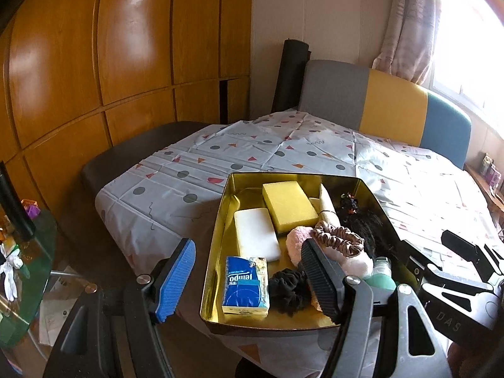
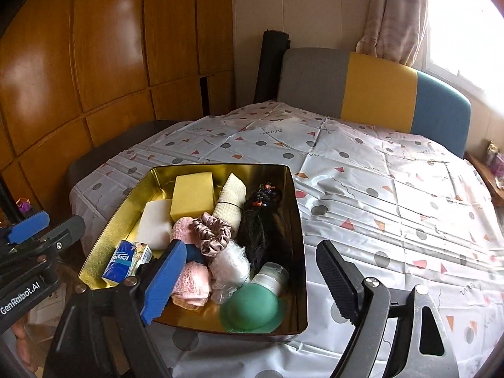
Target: Organize soft objects
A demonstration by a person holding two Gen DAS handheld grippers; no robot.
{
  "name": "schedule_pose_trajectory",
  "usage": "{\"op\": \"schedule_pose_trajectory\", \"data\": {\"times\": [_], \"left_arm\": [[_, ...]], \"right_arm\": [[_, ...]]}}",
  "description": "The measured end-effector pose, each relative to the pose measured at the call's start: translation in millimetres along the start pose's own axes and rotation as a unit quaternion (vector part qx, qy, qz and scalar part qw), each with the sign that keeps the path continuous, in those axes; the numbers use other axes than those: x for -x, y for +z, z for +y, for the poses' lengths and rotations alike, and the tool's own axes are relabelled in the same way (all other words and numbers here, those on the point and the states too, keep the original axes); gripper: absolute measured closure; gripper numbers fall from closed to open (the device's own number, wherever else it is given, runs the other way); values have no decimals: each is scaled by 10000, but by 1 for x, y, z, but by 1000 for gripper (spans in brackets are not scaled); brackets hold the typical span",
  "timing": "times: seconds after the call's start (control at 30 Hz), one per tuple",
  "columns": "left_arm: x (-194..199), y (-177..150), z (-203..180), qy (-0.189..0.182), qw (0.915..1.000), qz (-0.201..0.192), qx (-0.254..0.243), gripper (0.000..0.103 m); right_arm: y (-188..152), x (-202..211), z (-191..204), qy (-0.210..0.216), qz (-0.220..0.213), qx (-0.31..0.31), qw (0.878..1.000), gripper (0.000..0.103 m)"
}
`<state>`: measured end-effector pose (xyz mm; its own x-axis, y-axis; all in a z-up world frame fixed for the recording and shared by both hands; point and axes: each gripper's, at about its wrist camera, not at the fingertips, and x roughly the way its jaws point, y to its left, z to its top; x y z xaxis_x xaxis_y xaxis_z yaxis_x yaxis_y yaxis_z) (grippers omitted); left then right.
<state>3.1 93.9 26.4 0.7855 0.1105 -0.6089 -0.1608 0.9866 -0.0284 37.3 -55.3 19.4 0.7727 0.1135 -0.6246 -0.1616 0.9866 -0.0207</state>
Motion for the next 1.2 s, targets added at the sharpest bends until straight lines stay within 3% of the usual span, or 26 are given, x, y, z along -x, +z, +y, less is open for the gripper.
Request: {"op": "schedule_pose_trajectory", "data": {"times": [1.2], "left_arm": [[-4,-3,3,66,9999,80,37,32]], "right_arm": [[-1,2,0,-6,-16,-44,10000,17]]}}
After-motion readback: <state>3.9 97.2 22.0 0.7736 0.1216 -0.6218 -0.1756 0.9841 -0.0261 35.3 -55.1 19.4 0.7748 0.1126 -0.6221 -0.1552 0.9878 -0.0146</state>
